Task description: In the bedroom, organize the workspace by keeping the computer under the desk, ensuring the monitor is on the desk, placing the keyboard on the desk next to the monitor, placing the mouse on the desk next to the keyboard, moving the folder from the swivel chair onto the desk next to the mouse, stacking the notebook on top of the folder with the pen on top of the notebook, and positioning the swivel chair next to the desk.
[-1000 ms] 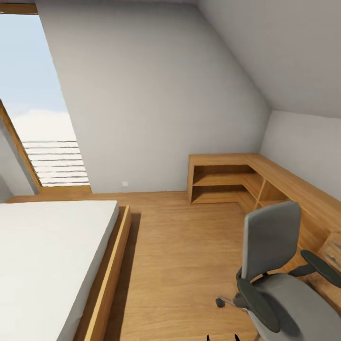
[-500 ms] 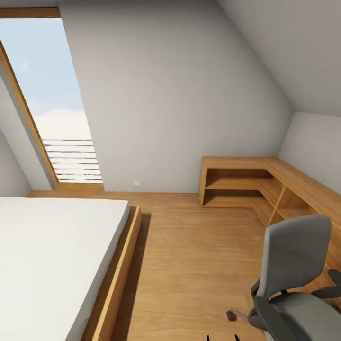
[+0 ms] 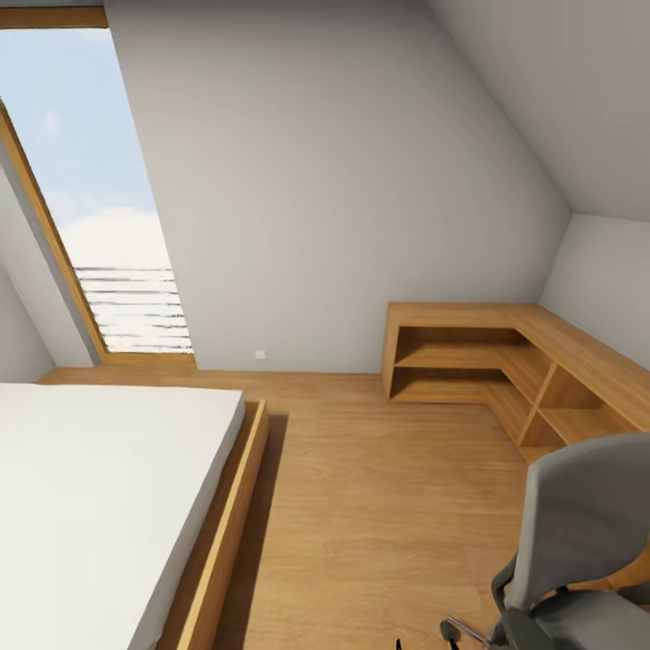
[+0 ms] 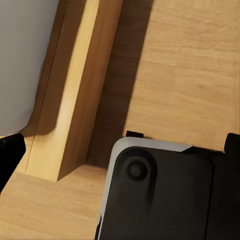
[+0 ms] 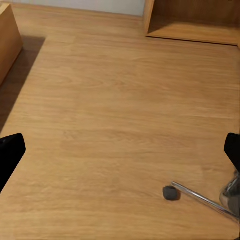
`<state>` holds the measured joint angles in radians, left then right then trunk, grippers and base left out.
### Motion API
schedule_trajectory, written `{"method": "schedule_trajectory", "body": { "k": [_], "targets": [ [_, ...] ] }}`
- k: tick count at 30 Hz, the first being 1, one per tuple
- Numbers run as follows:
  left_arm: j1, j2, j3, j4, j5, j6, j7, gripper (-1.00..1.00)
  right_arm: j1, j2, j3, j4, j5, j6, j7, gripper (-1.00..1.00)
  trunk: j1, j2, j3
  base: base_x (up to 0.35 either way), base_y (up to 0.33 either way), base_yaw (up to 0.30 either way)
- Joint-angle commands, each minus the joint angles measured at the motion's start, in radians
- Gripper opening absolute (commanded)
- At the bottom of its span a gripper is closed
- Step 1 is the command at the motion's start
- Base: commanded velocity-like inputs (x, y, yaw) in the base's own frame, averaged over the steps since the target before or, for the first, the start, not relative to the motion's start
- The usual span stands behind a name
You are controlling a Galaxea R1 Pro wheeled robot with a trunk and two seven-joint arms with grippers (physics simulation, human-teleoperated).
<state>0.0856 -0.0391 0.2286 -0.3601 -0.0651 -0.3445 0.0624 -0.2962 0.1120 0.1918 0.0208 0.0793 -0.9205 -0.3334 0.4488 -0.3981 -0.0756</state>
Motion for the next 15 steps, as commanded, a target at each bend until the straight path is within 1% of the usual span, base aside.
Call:
{"method": "schedule_trajectory", "body": {
  "k": [1, 15],
  "targets": [
    [0.000, -0.001, 0.003, -0.002, -0.007, -0.001, 0.004, 1.00, -0.001, 0.000, 0.003, 0.002, 0.008, -0.002, -0.011, 1.00, 0.001, -0.002, -0.002, 0.315, 0.000, 0.000],
    [0.000, -0.002, 0.003, -0.002, -0.008, -0.001, 0.004, 1.00, -0.001, 0.000, 0.004, 0.002, 0.008, -0.003, -0.010, 1.00, 0.001, -0.002, -0.002, 0.319, 0.000, 0.000]
  ]
}}
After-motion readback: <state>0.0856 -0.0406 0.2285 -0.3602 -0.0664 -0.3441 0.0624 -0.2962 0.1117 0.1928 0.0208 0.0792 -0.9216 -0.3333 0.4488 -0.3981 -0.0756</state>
